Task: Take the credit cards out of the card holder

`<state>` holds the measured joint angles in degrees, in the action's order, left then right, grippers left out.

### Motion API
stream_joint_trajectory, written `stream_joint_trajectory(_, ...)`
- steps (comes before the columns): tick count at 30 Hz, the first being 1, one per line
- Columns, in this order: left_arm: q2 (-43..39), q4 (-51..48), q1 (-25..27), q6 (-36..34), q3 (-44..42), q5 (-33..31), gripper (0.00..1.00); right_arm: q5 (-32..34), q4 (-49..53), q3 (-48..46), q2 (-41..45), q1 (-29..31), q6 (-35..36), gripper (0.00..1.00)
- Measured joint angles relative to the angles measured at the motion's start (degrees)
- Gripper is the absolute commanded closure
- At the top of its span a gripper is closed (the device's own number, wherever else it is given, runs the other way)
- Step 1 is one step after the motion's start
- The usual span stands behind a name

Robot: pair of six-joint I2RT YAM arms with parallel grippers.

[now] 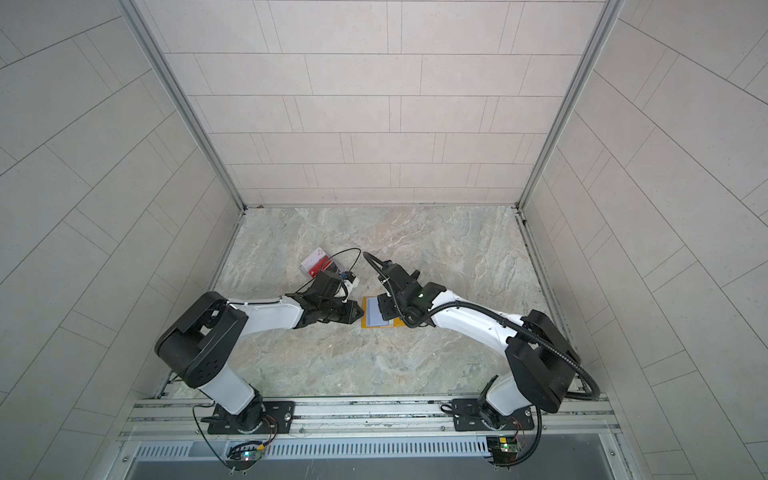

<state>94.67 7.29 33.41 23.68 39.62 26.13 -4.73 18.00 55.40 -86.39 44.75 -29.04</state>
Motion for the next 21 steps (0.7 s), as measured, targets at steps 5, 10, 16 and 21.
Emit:
stream_joint_trajectory(5, 0.00, 0.63, 0.00, 0.22, -0.44, 0.09, 0.83, -0.11, -1.73, 2.43, -6.49, 2.14, -0.04, 0.44)
stream_joint_trajectory(10, 0.00, 1.11, 0.00, 0.48, -0.68, 0.46, 0.81, 0.37, -3.34, 3.98, -10.43, 2.99, -0.02, 0.44)
stream_joint_trajectory(16, 0.00, 1.46, 0.00, 0.48, -0.96, 0.63, 0.81, 1.73, -4.42, 4.55, -13.38, 2.95, -0.02, 0.44)
stream_joint_trajectory(21, 0.00, 1.49, 0.00, 0.46, -1.31, 0.66, 0.81, 2.60, -4.66, 4.61, -15.56, 3.21, 0.00, 0.45)
